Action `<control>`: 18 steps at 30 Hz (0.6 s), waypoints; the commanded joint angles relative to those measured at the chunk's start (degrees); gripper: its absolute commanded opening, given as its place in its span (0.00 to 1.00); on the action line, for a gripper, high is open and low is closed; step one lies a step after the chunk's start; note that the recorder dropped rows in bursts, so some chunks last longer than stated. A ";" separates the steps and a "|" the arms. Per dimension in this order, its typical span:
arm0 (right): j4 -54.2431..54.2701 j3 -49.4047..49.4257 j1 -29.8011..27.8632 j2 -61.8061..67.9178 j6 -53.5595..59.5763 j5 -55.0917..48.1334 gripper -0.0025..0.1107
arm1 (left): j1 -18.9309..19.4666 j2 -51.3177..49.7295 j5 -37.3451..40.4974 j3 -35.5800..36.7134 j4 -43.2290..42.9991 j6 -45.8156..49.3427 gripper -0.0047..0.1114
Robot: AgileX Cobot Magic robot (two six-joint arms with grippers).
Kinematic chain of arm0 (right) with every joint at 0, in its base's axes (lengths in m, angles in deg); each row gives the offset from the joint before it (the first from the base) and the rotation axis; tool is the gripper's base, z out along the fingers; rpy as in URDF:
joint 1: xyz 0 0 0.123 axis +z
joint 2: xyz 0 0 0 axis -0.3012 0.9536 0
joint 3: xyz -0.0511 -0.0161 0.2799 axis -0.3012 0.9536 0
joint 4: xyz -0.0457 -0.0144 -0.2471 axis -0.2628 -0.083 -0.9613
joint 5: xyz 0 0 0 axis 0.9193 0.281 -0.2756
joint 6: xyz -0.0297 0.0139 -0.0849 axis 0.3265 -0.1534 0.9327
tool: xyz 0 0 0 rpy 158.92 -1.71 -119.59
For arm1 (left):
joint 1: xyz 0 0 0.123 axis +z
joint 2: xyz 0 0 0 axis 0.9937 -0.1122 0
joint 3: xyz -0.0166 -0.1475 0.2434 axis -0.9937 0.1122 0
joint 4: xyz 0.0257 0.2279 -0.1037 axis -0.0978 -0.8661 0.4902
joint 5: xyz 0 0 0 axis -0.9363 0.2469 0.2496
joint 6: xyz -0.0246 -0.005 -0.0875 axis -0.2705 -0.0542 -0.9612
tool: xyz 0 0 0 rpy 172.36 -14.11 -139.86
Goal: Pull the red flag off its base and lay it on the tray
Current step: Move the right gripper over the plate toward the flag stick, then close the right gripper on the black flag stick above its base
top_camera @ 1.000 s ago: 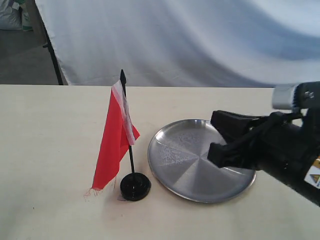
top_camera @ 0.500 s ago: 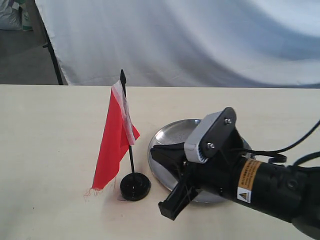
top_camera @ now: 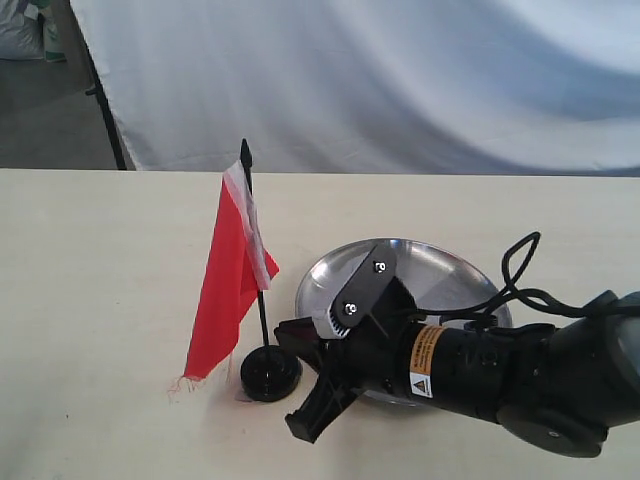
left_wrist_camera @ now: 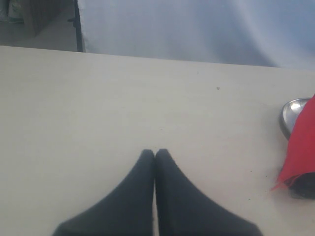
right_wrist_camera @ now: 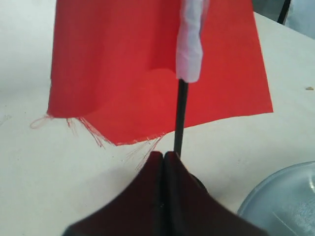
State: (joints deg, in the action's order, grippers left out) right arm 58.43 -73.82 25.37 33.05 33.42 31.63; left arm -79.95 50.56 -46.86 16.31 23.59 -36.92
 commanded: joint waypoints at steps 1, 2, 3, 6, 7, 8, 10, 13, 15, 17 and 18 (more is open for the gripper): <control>-0.51 -0.28 0.03 0.65 1.91 0.45 0.02 | -0.31 0.28 -0.04 0.18 0.09 0.00 0.04; -0.51 -0.28 0.03 0.65 1.91 0.45 0.02 | -0.31 0.28 -0.04 0.18 0.09 0.00 0.04; -0.33 -0.28 0.03 0.65 1.91 0.45 0.02 | -0.31 0.28 -0.04 0.18 0.09 0.00 0.04; 0.20 -0.28 0.03 0.65 1.91 0.29 0.02 | -0.31 0.28 -0.04 0.18 0.09 0.00 0.04; 0.32 -0.28 0.03 0.65 1.91 0.17 0.02 | -0.31 0.28 -0.04 0.18 0.09 0.00 0.04; 0.79 -0.28 0.03 0.65 1.91 0.01 0.02 | -0.31 0.28 -0.04 0.18 0.09 0.00 0.04; 1.20 -0.28 0.03 0.65 1.59 -0.85 0.07 | -0.31 0.28 -0.04 0.18 0.09 0.00 0.04; 2.60 -0.28 0.03 0.65 -0.89 -2.24 0.28 | -0.31 0.28 -0.04 0.18 0.09 0.00 0.04; 2.98 -0.28 0.03 0.65 -2.92 -2.56 0.49 | -0.31 0.28 -0.04 0.18 0.09 0.00 0.04; 4.04 -0.28 0.03 0.65 -4.04 -2.56 0.68 | -0.31 0.28 -0.04 0.18 0.09 0.00 0.04; 4.37 -0.28 0.03 0.65 -4.20 -2.56 0.71 | -0.31 0.28 -0.04 0.18 0.09 0.00 0.04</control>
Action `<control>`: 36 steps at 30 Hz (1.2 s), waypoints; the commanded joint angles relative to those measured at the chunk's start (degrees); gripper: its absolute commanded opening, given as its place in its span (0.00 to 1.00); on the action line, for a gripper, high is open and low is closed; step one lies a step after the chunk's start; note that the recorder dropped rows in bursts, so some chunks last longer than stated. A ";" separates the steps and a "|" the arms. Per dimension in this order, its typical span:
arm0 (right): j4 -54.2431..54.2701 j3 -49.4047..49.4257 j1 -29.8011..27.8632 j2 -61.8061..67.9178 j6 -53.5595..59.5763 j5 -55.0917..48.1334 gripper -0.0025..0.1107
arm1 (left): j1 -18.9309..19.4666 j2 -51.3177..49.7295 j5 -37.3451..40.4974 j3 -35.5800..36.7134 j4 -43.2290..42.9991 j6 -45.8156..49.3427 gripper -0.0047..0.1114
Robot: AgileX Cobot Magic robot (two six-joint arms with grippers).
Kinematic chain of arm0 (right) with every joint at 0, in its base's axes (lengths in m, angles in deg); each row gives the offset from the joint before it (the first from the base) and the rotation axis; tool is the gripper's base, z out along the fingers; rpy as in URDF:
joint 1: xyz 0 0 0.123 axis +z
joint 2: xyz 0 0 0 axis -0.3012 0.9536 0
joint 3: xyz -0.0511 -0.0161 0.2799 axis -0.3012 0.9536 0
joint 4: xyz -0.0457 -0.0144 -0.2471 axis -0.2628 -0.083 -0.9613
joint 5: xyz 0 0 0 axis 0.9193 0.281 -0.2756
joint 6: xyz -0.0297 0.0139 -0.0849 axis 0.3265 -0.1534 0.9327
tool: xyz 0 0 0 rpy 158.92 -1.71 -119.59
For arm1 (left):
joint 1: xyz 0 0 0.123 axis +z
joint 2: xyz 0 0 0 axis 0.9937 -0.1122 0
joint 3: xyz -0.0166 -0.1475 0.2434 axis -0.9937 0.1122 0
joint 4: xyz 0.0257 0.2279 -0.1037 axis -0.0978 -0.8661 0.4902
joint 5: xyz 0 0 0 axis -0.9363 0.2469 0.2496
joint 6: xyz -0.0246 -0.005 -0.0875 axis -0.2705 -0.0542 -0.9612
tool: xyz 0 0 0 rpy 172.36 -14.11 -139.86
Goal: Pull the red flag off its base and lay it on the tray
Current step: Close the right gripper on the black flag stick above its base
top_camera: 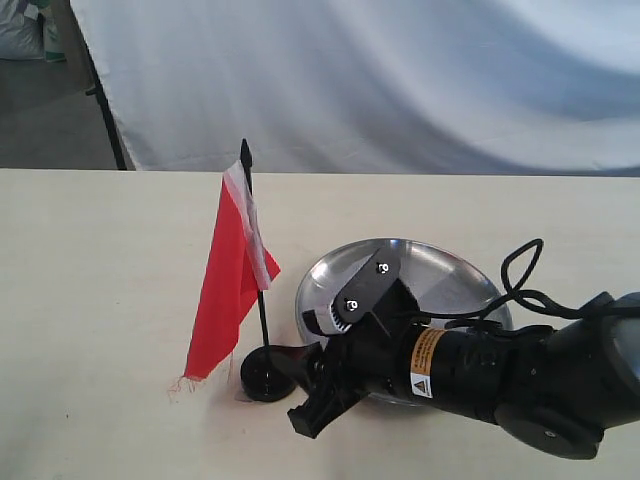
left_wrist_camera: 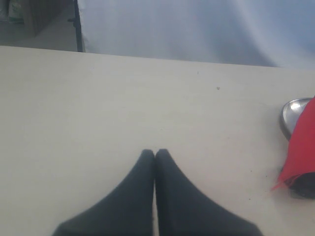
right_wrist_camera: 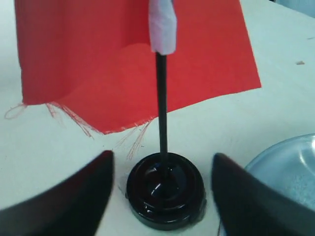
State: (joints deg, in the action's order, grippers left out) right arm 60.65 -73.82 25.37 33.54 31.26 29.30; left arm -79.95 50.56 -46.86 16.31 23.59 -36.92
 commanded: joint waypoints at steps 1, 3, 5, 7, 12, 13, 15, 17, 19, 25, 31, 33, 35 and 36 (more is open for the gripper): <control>2.16 -0.28 0.03 0.15 -1.93 -0.23 0.71 | -0.31 0.28 -0.04 0.18 0.09 0.00 0.04; 2.16 -0.28 0.03 0.15 -1.75 -0.23 0.63 | -0.31 0.28 -0.04 0.18 0.09 0.00 0.04; 2.02 -0.28 0.03 0.15 0.51 -0.23 0.54 | -0.31 0.28 -0.04 0.18 0.09 0.00 0.04; 1.67 -0.28 0.03 0.15 1.77 -0.23 0.51 | -0.31 0.28 -0.04 0.18 0.09 0.00 0.04; 1.67 -0.39 0.03 0.15 2.15 -0.23 0.58 | -0.31 0.28 -0.04 0.18 0.09 0.00 0.04; 1.67 -0.53 0.03 0.15 2.15 -0.07 0.58 | -0.31 0.28 -0.04 0.18 0.09 0.00 0.04; 1.67 -1.24 0.03 0.15 1.94 -0.49 0.58 | -0.31 0.28 -0.04 0.18 0.09 0.00 0.04; 1.67 -2.30 0.03 1.04 1.07 -0.33 0.58 | -0.31 0.28 -0.04 0.18 0.09 0.00 0.04; 1.39 -4.36 0.03 2.76 0.00 -0.33 0.58 | -0.31 0.28 -0.04 0.18 0.09 0.00 0.04; 1.28 -10.57 0.03 8.65 -1.14 -1.94 0.58 | -0.31 0.28 -0.04 0.18 0.09 0.00 0.04; 0.92 -12.41 0.03 10.13 -1.76 -2.07 0.58 | -0.31 0.28 -0.04 0.18 0.09 0.00 0.04; 0.92 -12.41 0.03 10.13 -1.98 -2.01 0.58 | -0.31 0.28 -0.04 0.18 0.09 0.00 0.04; 0.92 -12.41 0.03 10.13 -2.21 -2.01 0.57 | -0.31 0.28 -0.04 0.18 0.09 0.00 0.04; 0.92 -12.41 0.03 10.13 -2.21 -2.01 0.56 | -0.31 0.28 -0.04 0.18 0.09 0.00 0.04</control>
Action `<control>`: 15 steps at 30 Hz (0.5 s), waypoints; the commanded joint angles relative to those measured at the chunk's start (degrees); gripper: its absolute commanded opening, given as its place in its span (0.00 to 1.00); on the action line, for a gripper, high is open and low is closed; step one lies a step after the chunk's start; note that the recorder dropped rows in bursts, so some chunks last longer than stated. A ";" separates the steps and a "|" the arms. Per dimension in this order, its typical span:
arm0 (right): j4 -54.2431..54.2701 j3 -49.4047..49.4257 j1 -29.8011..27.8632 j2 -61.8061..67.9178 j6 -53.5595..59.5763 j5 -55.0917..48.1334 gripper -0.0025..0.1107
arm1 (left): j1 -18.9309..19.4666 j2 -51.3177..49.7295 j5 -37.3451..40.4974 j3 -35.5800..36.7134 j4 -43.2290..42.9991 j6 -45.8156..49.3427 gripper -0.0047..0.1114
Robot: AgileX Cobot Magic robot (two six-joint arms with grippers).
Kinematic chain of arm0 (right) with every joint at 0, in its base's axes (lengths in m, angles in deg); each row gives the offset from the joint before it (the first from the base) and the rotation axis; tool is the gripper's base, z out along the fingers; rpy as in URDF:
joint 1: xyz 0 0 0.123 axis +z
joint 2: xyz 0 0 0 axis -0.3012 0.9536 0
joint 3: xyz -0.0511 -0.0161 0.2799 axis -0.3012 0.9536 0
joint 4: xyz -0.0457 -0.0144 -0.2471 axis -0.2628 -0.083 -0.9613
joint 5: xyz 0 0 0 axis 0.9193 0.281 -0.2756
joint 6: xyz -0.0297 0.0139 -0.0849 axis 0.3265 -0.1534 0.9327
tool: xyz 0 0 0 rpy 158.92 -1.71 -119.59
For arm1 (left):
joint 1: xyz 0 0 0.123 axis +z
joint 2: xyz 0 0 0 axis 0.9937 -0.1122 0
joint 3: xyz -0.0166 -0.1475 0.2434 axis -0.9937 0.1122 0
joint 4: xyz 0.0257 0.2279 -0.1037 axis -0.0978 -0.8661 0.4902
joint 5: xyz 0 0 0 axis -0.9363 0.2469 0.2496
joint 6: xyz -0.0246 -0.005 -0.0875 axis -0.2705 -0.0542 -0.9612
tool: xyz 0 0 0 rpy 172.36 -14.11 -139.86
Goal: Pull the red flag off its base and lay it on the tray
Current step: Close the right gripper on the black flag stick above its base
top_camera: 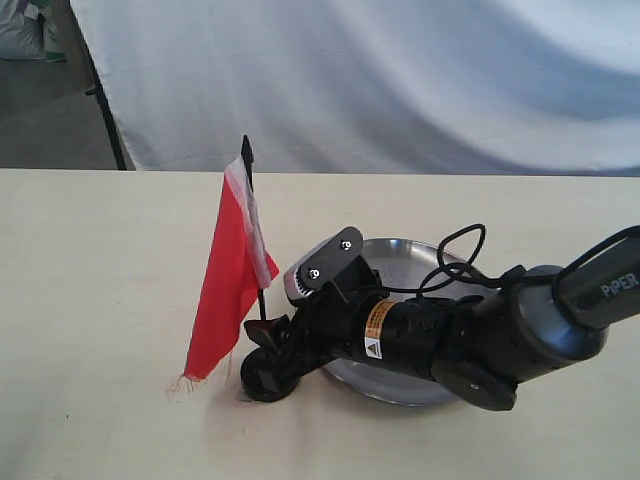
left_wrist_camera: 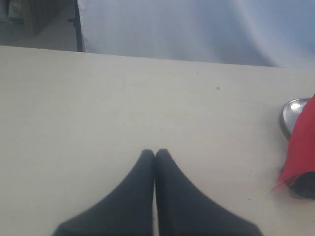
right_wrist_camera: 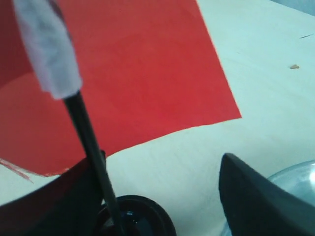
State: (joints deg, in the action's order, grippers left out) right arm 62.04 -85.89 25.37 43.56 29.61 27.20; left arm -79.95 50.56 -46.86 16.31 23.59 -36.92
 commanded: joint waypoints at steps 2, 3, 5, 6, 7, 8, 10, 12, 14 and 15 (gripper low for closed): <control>-0.47 -0.34 0.03 0.12 -0.56 0.29 0.50 | -0.31 0.28 -0.04 0.18 0.09 0.00 0.04; -0.47 -0.34 0.03 0.12 -0.73 0.39 0.44 | -0.31 0.28 -0.04 0.18 0.09 0.00 0.04; -0.71 -0.34 0.03 0.12 -1.22 0.39 0.37 | -0.31 0.28 -0.04 0.18 0.09 0.00 0.04; -0.98 -0.34 0.03 0.12 -1.39 0.39 0.33 | -0.31 0.28 -0.04 0.18 0.09 0.00 0.04; -1.14 -0.34 0.03 0.12 -1.39 0.39 0.30 | -0.31 0.28 -0.04 0.18 0.09 0.00 0.04; -1.14 -0.34 0.03 0.12 -1.64 0.39 0.28 | -0.31 0.28 -0.04 0.18 0.09 0.00 0.04; -1.14 -0.34 0.03 0.12 -2.21 0.39 0.27 | -0.31 0.28 -0.04 0.18 0.09 0.00 0.04; -1.14 -0.34 0.03 0.12 -2.60 0.39 0.29 | -0.31 0.28 -0.04 0.18 0.09 0.00 0.04; -1.14 -0.34 0.03 0.12 -3.16 0.39 0.30 | -0.31 0.28 -0.04 0.18 0.09 0.00 0.04; -1.14 -0.34 0.03 0.12 -3.98 0.43 0.30 | -0.31 0.28 -0.04 0.18 0.09 0.00 0.04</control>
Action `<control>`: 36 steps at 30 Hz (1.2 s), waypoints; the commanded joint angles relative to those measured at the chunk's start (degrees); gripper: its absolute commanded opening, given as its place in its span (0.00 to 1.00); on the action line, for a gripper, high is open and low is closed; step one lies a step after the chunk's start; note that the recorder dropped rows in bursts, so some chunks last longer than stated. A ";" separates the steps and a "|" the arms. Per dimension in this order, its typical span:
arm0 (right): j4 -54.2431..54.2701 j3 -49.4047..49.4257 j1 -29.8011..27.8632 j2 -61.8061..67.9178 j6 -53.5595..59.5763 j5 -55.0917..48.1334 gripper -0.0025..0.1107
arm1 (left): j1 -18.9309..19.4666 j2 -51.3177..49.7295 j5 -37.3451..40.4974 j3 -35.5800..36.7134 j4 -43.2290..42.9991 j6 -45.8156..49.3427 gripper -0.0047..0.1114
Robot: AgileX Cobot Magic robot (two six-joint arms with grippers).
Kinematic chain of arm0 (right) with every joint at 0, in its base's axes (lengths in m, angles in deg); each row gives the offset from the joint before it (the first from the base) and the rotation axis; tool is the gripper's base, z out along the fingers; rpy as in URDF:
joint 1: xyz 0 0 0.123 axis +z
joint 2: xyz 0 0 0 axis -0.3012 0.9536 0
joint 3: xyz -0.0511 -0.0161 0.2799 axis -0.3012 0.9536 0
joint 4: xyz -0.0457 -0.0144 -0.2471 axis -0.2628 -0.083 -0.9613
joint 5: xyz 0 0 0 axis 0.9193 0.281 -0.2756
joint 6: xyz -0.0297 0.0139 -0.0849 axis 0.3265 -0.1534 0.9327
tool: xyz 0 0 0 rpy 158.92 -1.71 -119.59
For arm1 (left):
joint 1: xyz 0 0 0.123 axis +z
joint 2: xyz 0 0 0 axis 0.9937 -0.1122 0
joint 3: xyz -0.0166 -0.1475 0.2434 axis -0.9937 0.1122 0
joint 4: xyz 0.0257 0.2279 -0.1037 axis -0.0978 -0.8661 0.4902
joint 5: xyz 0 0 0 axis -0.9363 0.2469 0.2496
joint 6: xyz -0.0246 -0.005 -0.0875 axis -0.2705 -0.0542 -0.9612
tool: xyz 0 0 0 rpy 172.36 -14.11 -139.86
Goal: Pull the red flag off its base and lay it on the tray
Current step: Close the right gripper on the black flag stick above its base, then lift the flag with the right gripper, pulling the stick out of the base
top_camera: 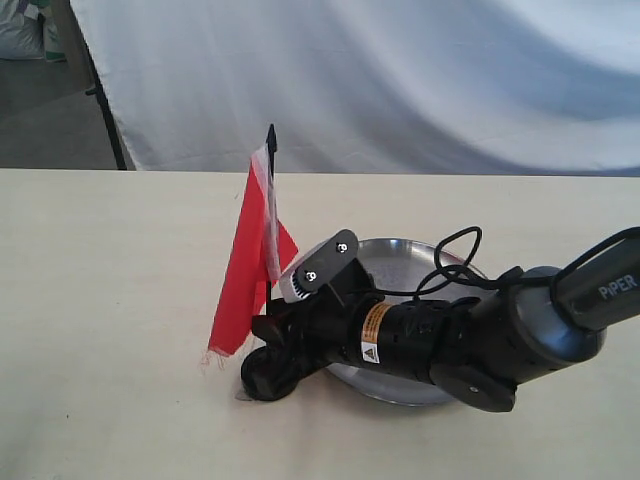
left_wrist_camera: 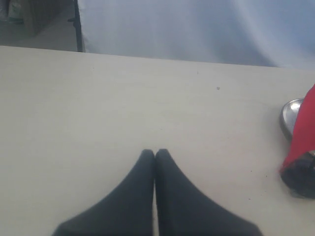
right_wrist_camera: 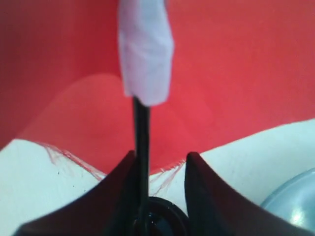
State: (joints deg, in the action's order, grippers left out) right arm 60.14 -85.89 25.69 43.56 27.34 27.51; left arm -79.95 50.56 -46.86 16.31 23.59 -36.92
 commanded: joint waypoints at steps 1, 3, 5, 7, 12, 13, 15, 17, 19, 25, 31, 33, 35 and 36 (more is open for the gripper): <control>0.76 -0.34 -0.28 0.12 -2.59 0.41 0.29 | -0.31 0.28 -0.04 0.18 0.09 0.00 0.04; 0.76 -0.34 -0.28 0.12 -4.44 1.95 0.29 | -0.31 0.28 -0.04 0.18 0.09 0.00 0.04; 0.76 -0.34 -0.28 0.12 -5.65 4.39 0.29 | -0.31 0.28 -0.04 0.18 0.09 0.00 0.04; 0.76 -0.34 -0.28 0.12 -6.24 6.15 0.29 | -0.31 0.28 -0.04 0.18 0.09 0.00 0.04; 0.76 -0.34 -0.28 0.12 -6.24 7.35 0.29 | -0.31 0.28 -0.04 0.18 0.09 0.00 0.04; 0.76 -0.34 -0.28 0.12 -6.41 7.32 0.29 | -0.31 0.28 -0.04 0.18 0.09 0.00 0.04; 0.76 -0.34 -0.28 0.12 -6.90 7.32 0.29 | -0.31 0.28 -0.04 0.18 0.09 0.00 0.04; 0.76 -0.34 -0.28 0.12 -7.04 7.32 0.29 | -0.31 0.28 -0.04 0.18 0.09 0.00 0.04; 0.76 -0.34 -0.28 0.12 -7.04 7.32 0.29 | -0.31 0.28 -0.04 0.18 0.09 0.00 0.04; 0.76 -0.34 -0.28 0.12 -7.61 7.48 0.03 | -0.31 0.28 -0.04 0.18 0.09 0.00 0.04; 0.99 -0.34 -0.28 0.12 -8.37 10.91 0.02 | -0.31 0.28 -0.04 0.18 0.09 0.00 0.04; 0.99 -0.34 -0.28 0.12 -8.67 12.70 0.02 | -0.31 0.28 -0.04 0.18 0.09 0.00 0.04; 0.99 -0.34 -0.28 0.12 -8.67 12.89 0.02 | -0.31 0.28 -0.04 0.18 0.09 0.00 0.04; 0.99 -0.34 -0.28 0.12 -8.67 12.89 0.02 | -0.31 0.28 -0.04 0.18 0.09 0.00 0.04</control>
State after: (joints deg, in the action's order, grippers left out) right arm 61.34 -86.01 25.48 43.69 19.16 38.82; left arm -79.95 50.56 -46.86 16.31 23.59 -36.92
